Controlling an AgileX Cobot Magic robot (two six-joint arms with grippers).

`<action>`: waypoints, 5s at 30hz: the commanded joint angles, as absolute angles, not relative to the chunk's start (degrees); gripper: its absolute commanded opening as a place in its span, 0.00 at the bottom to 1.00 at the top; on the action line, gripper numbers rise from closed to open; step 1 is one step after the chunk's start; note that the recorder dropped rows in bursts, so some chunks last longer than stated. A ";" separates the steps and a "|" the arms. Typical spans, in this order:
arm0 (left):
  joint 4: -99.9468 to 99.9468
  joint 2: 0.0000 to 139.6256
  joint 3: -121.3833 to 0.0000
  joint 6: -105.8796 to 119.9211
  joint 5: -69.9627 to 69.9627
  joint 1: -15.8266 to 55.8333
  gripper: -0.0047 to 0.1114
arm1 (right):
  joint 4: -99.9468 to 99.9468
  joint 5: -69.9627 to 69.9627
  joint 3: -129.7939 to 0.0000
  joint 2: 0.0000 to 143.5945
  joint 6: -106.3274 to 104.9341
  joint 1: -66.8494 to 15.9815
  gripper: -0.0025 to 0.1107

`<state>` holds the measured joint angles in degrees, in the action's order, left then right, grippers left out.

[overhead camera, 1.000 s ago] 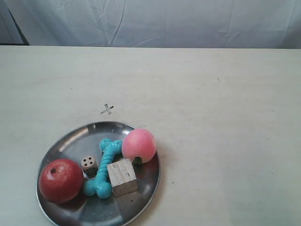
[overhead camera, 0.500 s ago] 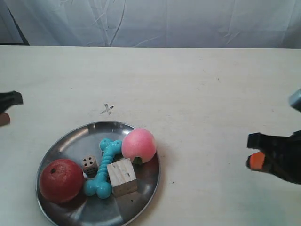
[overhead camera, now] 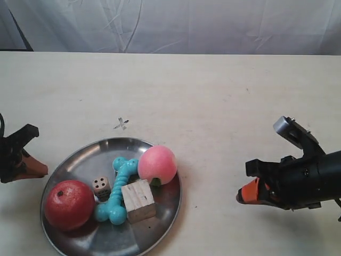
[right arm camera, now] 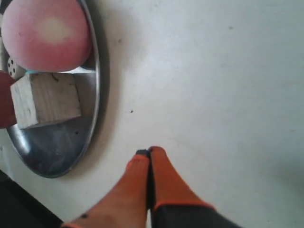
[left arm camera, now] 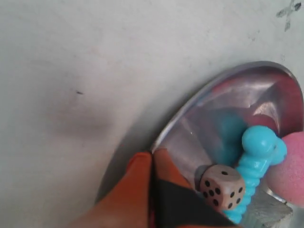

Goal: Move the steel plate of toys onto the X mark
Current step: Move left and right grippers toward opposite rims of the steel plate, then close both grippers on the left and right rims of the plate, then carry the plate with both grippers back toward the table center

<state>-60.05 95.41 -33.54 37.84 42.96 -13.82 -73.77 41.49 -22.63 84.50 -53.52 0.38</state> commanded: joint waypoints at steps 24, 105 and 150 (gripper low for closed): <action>-49.08 99.65 -36.76 35.54 48.13 -14.13 0.43 | -79.20 33.47 -25.23 95.14 -56.10 -10.87 0.37; -50.07 99.98 -39.48 35.74 48.77 -3.76 0.04 | -66.29 44.85 -48.83 112.15 -43.69 -23.44 0.01; -46.42 126.27 -80.55 27.35 48.36 -3.76 0.04 | -40.03 50.99 -95.19 132.67 -14.05 -17.34 0.02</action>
